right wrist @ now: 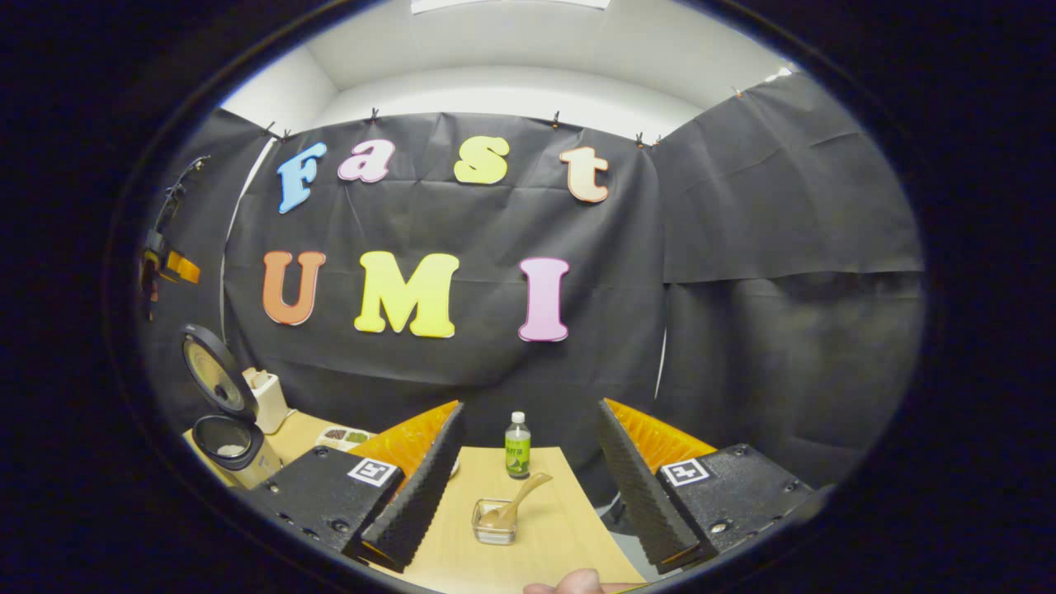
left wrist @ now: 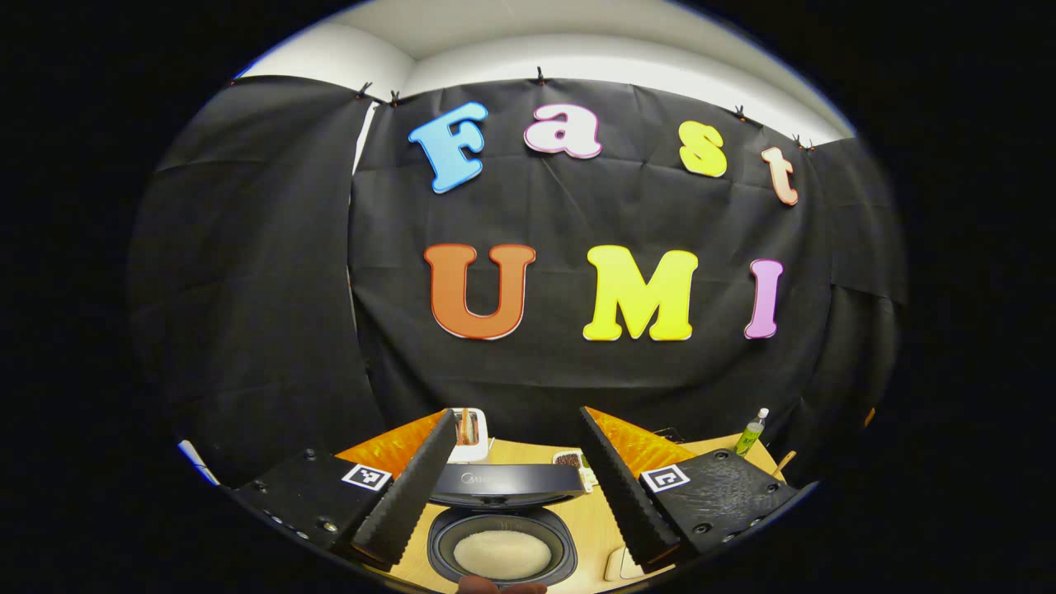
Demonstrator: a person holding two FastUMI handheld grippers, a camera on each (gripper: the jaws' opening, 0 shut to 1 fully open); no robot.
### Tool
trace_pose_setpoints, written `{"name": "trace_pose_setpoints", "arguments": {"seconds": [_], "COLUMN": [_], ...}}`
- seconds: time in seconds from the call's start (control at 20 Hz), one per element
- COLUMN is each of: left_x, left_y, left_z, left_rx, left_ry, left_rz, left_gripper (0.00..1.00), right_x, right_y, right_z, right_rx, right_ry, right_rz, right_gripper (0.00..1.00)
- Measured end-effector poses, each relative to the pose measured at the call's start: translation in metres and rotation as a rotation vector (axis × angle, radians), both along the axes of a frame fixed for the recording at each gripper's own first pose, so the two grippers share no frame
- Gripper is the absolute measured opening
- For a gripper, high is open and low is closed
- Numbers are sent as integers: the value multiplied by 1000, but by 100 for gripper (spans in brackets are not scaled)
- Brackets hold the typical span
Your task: Close the left gripper, press the button to open the rice cooker; take a wooden spoon from the chopstick holder with the right hand, scoop a spoonful of rice and pour it into the rice cooker, then put the wooden spoon back into the chopstick holder.
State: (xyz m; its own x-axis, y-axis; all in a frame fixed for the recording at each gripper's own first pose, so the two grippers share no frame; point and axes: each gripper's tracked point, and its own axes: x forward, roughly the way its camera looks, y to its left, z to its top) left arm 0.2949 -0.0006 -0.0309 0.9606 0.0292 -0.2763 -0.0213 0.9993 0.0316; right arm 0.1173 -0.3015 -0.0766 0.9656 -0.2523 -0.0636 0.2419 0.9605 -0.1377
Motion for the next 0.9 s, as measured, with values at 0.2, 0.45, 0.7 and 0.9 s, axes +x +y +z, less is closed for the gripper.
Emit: {"name": "trace_pose_setpoints", "arguments": {"seconds": [0.2,0.45,0.7,0.9], "left_x": [40,51,47,37], "left_y": [35,42,30,25], "left_z": [-48,-80,-105,-111], "left_rx": [-29,0,1,-18], "left_ry": [153,243,329,340], "left_rz": [32,39,8,6], "left_gripper": [95,95,95,97], "right_x": [-40,-71,-83,-84], "right_y": [-14,-21,-21,-12], "right_z": [-14,-26,-28,-24], "right_rx": [-18,32,60,57], "right_ry": [65,98,102,99], "right_rz": [-50,-99,-112,-92], "right_gripper": [100,100,100,100]}}
